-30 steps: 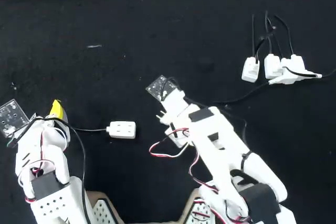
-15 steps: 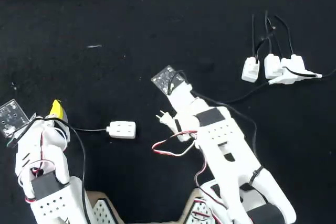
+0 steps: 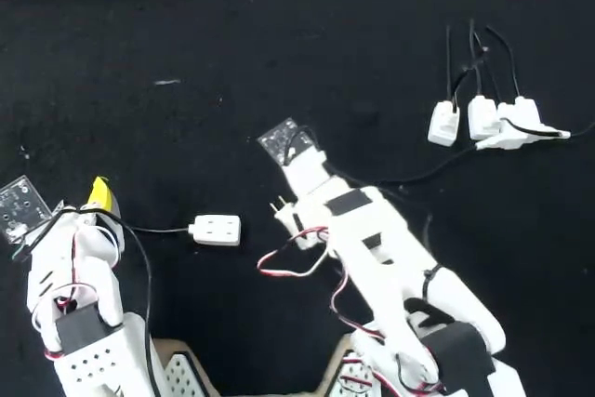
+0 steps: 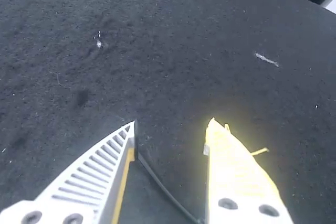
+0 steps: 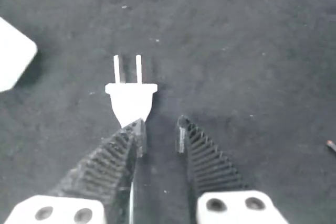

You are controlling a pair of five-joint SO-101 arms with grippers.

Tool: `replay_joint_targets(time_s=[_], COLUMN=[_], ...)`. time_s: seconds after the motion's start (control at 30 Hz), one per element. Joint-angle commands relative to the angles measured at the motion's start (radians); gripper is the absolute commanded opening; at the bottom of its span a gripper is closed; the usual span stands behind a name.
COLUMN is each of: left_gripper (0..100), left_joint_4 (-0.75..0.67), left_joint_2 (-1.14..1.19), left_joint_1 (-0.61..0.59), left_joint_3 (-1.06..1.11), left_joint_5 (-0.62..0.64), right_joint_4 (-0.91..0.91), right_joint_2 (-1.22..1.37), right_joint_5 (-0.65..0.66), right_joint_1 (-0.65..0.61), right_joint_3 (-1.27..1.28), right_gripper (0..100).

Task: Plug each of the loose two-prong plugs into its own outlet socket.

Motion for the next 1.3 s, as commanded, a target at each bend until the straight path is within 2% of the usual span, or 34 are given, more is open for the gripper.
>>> replay_joint_targets(time_s=[0.0, 0.3, 0.77, 0.97, 1.27], left_gripper=[22, 22, 22, 22, 22], left_joint_4=[-0.012, -0.012, -0.012, -0.012, -0.012], left_joint_2=[-0.005, -0.005, -0.005, -0.005, -0.005], left_joint_1=[0.012, 0.012, 0.012, 0.012, 0.012], left_joint_3=[-0.067, -0.067, -0.065, -0.064, -0.064], left_joint_5=[0.002, 0.002, 0.002, 0.000, 0.000], right_joint_4=[-0.020, -0.092, -0.054, -0.031, -0.051], right_joint_2=[0.002, -0.005, 0.002, 0.065, 0.120], right_joint_5=[-0.011, -0.011, -0.005, -0.011, -0.011], right_joint_1=[-0.057, -0.146, -0.147, -0.144, -0.147], right_joint_3=[-0.050, 0.022, 0.010, -0.041, -0.081], right_gripper=[10.0, 10.0, 6.9, 13.9, 9.9])
